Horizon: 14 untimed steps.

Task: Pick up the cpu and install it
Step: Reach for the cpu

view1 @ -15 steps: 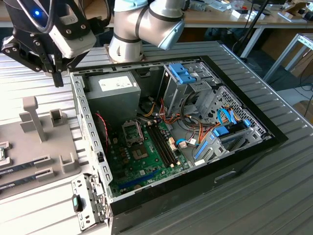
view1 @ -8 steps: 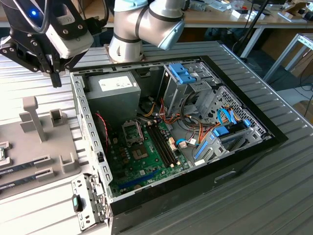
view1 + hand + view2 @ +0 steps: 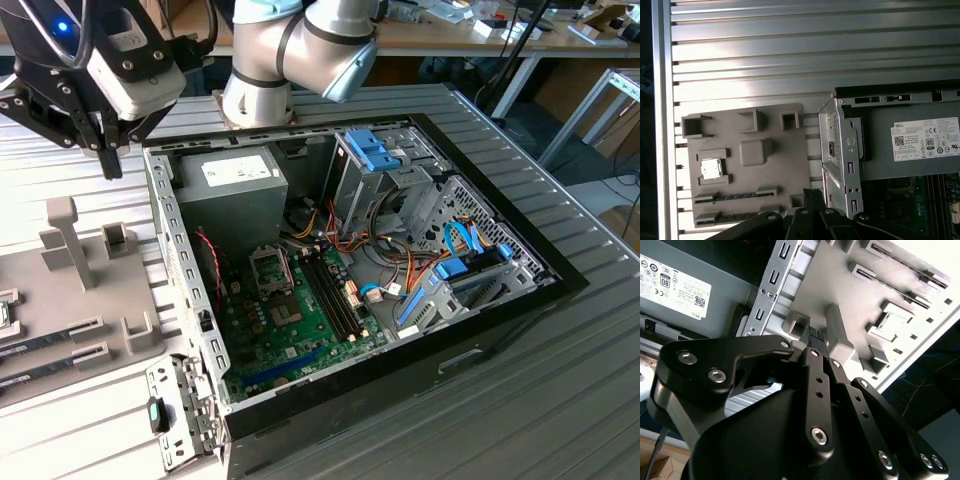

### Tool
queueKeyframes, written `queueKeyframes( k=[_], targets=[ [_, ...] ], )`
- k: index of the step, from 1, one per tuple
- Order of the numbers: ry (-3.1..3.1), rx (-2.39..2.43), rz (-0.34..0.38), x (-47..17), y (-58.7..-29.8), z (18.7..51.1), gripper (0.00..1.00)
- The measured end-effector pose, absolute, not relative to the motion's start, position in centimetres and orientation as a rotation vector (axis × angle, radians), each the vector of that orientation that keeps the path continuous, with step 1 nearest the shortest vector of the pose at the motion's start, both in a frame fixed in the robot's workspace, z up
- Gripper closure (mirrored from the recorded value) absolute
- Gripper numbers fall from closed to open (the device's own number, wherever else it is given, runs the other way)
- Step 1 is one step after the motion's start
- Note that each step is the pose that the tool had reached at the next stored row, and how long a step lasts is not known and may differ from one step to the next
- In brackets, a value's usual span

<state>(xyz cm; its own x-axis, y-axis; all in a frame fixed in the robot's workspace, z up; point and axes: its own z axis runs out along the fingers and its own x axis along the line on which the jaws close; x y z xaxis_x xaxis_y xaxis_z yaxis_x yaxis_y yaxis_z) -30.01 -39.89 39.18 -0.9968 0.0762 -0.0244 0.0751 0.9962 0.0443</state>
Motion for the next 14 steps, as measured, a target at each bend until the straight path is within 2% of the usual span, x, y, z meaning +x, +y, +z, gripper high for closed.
queueKeyframes(
  k=[14],
  targets=[
    [3.112,0.118,0.068,-30.76,-39.9,39.14,0.89]
  ],
)
